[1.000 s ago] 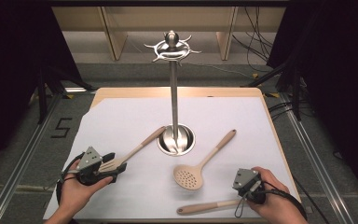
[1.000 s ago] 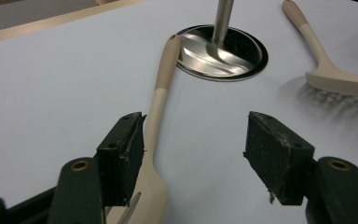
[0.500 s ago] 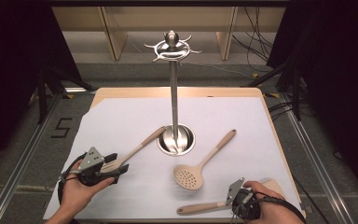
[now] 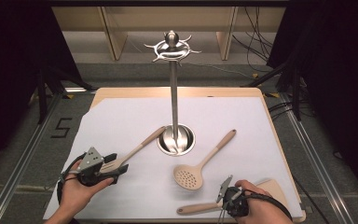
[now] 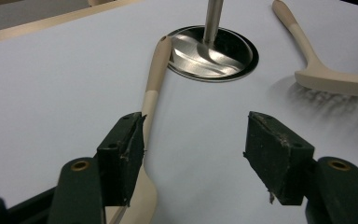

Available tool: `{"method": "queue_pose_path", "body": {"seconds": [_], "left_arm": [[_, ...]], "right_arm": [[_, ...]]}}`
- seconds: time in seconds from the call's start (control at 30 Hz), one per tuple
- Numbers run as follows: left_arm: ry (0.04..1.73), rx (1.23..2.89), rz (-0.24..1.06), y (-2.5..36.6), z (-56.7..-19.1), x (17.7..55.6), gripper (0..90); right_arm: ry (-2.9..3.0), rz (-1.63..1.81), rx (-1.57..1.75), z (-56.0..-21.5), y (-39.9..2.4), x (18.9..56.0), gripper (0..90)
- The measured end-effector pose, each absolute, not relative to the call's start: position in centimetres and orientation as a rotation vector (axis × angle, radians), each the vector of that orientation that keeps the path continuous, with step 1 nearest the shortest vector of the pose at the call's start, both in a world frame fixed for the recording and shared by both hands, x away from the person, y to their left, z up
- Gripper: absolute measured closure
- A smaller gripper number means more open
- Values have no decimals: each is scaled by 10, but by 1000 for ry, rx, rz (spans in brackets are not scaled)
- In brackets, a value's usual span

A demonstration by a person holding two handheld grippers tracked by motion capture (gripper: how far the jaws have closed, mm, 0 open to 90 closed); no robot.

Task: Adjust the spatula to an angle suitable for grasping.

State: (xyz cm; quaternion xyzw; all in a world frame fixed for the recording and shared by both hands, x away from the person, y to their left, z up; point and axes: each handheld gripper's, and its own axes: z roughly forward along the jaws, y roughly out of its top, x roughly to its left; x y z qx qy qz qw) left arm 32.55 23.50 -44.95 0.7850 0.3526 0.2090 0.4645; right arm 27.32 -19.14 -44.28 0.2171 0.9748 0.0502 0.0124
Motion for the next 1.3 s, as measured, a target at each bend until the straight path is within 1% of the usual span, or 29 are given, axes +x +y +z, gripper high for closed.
{"method": "queue_pose_path", "body": {"seconds": [0.1,0.47,0.57,0.7,0.73,0.77,0.83,0.9,0.97,1.07,1.2,1.3], "left_arm": [[906,1910,498,233,-450,322,368],[898,1913,496,233,-450,322,367],[868,1920,500,233,-450,324,367],[892,1918,500,233,-449,322,368],[889,1918,500,233,-449,322,367],[888,1918,501,233,-449,322,368],[881,1923,503,234,-450,322,368],[892,1913,485,232,-450,322,367],[874,1928,505,233,-450,323,368],[889,1920,499,232,-450,321,368],[879,1926,505,232,-449,322,368],[893,1914,488,232,-450,322,368]], "right_arm": [[3039,169,693,-446,-189,278,900],[3024,181,717,-445,-185,286,900],[2999,193,717,-446,-184,290,900],[2993,184,707,-446,-182,292,900],[2994,201,688,-445,-182,292,882],[3006,215,671,-443,-182,291,844],[3012,218,648,-439,-182,290,831],[2995,228,609,-426,-185,290,802],[2986,234,599,-422,-187,290,793],[2942,222,574,-415,-191,293,743],[2921,135,497,-416,-192,302,648],[2964,113,452,-421,-188,305,623]]}}
